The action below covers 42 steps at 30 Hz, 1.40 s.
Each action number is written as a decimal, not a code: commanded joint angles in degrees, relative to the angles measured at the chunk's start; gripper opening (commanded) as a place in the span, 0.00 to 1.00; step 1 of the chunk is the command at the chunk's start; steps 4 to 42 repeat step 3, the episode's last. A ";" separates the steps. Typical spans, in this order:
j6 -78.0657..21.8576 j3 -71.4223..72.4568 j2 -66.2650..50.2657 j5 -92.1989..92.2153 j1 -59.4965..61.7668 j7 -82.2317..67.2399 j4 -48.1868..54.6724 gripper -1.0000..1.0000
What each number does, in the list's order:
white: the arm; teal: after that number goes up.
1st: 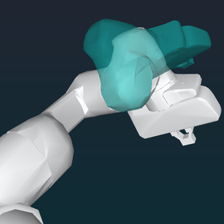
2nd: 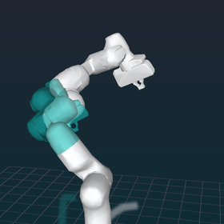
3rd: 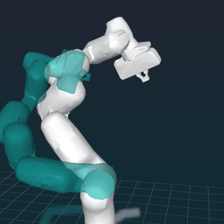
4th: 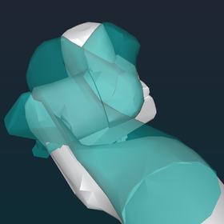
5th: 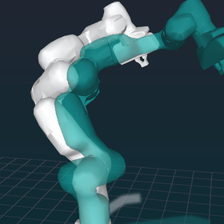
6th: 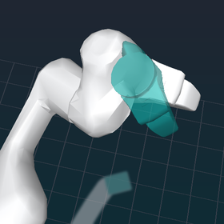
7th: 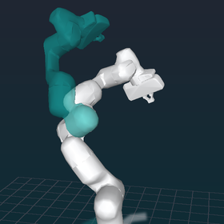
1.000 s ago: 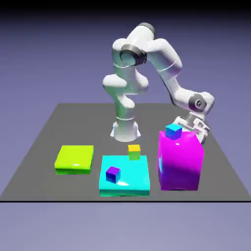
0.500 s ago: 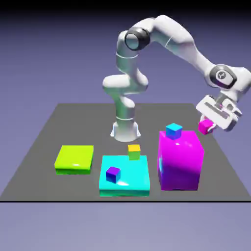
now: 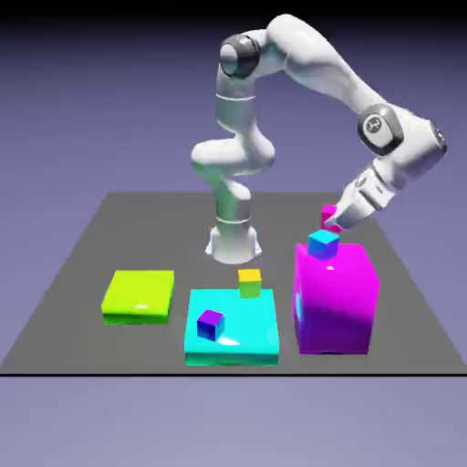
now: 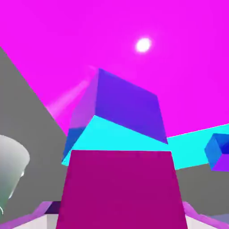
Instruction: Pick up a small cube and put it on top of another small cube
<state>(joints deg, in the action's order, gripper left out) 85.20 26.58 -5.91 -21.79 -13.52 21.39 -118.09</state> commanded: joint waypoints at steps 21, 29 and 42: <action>-1.74 0.22 -0.41 -0.06 -0.35 -0.12 2.07 1.00; -1.74 0.22 -0.41 -0.06 -0.35 -0.12 2.07 1.00; -1.74 0.22 -0.41 -0.06 -0.35 -0.12 2.07 1.00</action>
